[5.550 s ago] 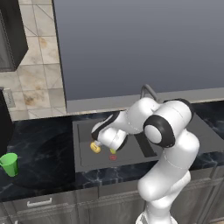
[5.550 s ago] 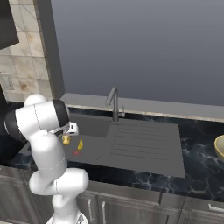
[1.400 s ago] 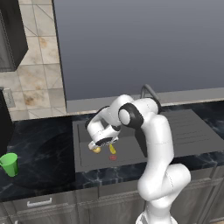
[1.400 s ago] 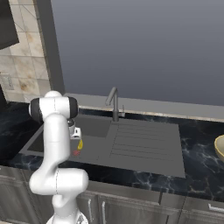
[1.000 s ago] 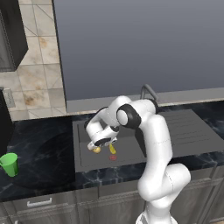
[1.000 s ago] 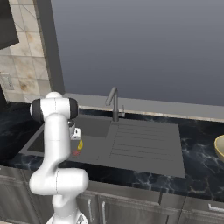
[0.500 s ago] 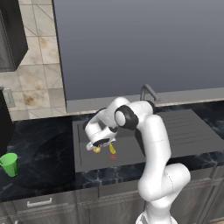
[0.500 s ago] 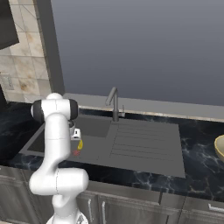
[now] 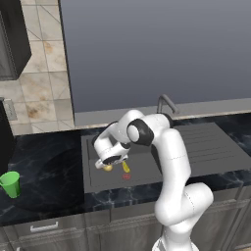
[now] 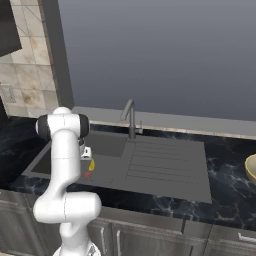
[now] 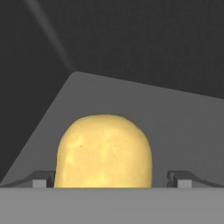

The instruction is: Remove the lemon wedge and potato from the sink. Then move the bowl and cup from the counter to the sink for washing.

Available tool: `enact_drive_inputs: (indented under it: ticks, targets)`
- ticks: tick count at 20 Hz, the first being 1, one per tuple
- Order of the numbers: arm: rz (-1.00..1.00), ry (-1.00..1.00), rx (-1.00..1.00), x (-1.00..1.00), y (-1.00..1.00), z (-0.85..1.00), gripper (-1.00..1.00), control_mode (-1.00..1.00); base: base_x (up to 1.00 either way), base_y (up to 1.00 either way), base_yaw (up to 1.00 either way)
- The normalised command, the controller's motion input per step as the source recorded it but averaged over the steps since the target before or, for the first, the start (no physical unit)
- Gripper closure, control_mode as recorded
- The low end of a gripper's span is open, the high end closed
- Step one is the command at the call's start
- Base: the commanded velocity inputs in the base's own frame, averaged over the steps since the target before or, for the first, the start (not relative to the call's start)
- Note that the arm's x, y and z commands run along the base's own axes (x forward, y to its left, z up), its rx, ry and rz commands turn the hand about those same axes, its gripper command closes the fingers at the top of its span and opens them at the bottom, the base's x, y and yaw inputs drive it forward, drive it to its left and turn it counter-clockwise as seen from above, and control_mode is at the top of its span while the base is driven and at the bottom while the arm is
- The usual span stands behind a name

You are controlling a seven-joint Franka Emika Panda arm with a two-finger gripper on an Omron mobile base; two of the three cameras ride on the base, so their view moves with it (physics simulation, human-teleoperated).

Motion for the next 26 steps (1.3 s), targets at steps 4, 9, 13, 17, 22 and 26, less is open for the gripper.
enact_drive_inputs:
  ticks: [4, 9, 13, 17, 22, 26]
  targets:
    - [0.00, 0.00, 0.00, 0.03, 0.06, -0.12, 1.00, -1.00, 0.00, 0.00, 0.00]
    - [0.00, 0.03, 0.00, 0.00, 0.05, -0.12, 1.00, -1.00, 0.00, 0.00, 0.00]
    - [0.00, 0.07, 0.00, 0.00, 0.00, -0.10, 1.00, -1.00, 0.00, 0.00, 0.00]
    - [0.00, 0.05, 0.00, 0.00, 0.00, -0.08, 1.00, -1.00, 0.00, 0.00, 0.00]
    - [0.00, 0.01, 0.00, -0.04, 0.00, -0.01, 1.00, -1.00, 0.00, 0.00, 0.00]
    - [0.00, 0.00, 0.00, -0.13, -0.01, 0.01, 1.00, -1.00, 0.00, 0.00, 0.00]
